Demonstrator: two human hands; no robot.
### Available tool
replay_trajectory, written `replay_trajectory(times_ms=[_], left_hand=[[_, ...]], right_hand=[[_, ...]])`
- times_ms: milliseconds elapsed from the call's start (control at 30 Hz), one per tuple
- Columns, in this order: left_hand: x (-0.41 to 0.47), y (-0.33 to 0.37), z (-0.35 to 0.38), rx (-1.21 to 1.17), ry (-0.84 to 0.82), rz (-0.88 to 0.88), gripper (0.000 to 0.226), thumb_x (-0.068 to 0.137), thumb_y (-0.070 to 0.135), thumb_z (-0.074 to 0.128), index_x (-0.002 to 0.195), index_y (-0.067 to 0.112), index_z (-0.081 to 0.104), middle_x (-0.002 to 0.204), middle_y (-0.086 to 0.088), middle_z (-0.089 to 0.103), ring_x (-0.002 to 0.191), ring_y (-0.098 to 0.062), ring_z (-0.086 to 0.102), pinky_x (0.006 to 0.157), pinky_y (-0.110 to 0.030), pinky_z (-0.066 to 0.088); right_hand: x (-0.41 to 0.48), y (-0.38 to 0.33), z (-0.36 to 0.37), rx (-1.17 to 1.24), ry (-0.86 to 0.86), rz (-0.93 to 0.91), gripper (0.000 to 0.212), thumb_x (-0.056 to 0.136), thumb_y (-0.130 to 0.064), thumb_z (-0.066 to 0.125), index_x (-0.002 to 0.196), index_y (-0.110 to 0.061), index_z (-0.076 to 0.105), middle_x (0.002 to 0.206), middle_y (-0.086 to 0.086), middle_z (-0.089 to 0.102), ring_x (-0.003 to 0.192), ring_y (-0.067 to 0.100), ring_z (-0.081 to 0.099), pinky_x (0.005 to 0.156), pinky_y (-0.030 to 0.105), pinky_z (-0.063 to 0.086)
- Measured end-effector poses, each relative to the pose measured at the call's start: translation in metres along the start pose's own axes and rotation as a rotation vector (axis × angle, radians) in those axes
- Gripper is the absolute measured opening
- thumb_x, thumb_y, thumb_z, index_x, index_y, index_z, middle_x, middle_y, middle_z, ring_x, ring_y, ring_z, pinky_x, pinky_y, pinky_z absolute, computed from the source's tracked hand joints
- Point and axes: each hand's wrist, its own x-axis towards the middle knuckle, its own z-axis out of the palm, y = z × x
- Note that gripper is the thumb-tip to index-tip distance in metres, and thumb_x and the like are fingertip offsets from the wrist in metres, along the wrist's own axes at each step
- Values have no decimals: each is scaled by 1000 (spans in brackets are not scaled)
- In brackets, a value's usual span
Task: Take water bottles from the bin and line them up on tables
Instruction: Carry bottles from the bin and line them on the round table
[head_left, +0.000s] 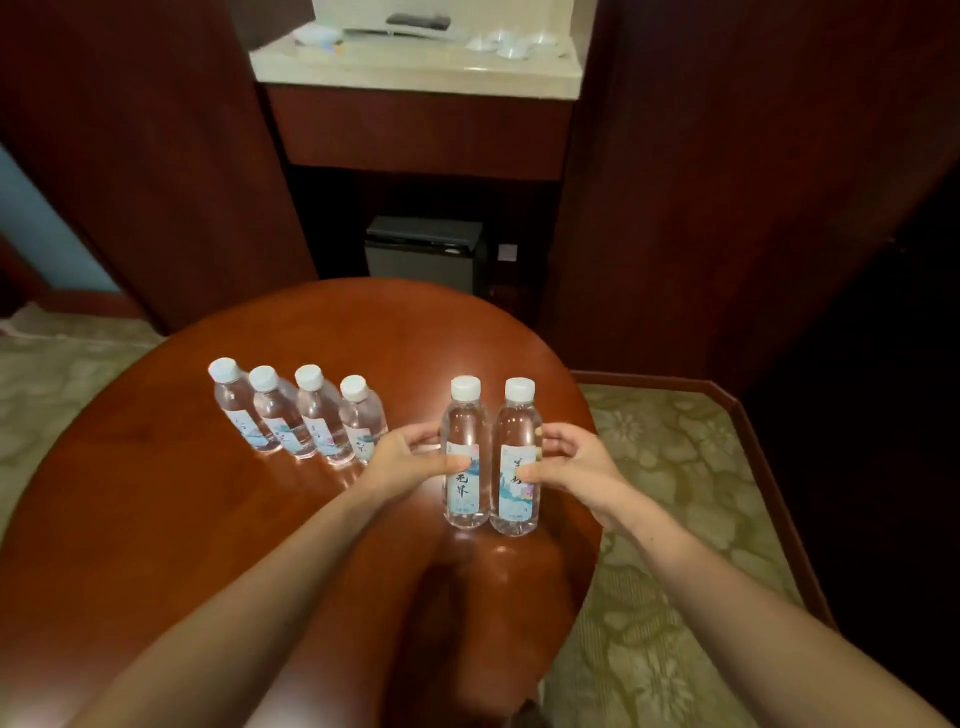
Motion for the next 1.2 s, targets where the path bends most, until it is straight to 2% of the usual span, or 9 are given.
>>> replay_trajectory(times_ms=[133,233,433,700,767,900,967,1067,1200], left_hand=[[54,4,7,-50,42,-63,51,63,10,82,109,23,64,112,3,70,103,-11,66,89,-32,54],[83,0,11,-103,73,-80,65,55,14,83,116,20,64,114,1,71,106,-13,68,89,-32,55],[109,-25,20,-166,107,-102,64,67,-17,75,124,4,56,117,-5,69,104,-11,68,88,-23,56],[112,-41,19,-116,52,-103,66,66,-22,74,120,10,54,123,-6,64,111,-11,64,94,-20,52],[107,-38,18,-70,22,-90,66,67,-21,74,121,10,52,123,-5,62,114,-15,61,98,-23,50],[97,-23,17,101,12,7,68,69,-12,78,126,15,52,127,-4,62,121,-19,58,108,-38,44],[94,-7,16,157,15,73,65,68,-8,81,125,14,56,123,-5,65,118,-19,60,107,-42,45],[91,22,12,256,22,161,49,73,7,83,116,18,65,117,-1,68,111,-16,64,102,-41,49],[85,42,7,730,16,243,49,81,27,77,128,26,62,129,8,63,116,-11,60,99,-35,49]], right_hand=[[66,-1,-18,-65,-50,-4,55,64,0,88,106,-23,61,111,2,67,98,17,70,89,32,57],[105,5,-25,-108,-88,-5,54,64,5,87,104,-19,59,107,1,67,98,20,69,85,35,58],[135,18,-26,-111,-148,17,50,68,14,80,106,-5,54,100,-4,67,87,6,70,76,26,59],[126,38,-18,-154,-120,-55,54,67,13,81,94,-21,48,98,-6,63,92,9,64,84,30,55],[117,38,-15,-215,-107,-59,58,67,8,82,96,-29,49,100,-8,62,96,10,64,91,35,56],[104,28,-13,-349,-92,-98,69,51,-35,84,109,-43,48,115,-11,63,108,13,64,95,46,54],[98,11,-14,-390,-48,-133,82,55,-31,88,126,-38,49,127,-7,62,116,15,61,101,44,51],[81,-23,-13,-453,-11,-175,64,71,-12,85,130,-16,59,122,0,65,112,15,61,101,35,50],[71,-42,-7,-633,-17,-185,18,73,-16,78,90,-15,71,91,1,72,86,20,66,85,41,53]])
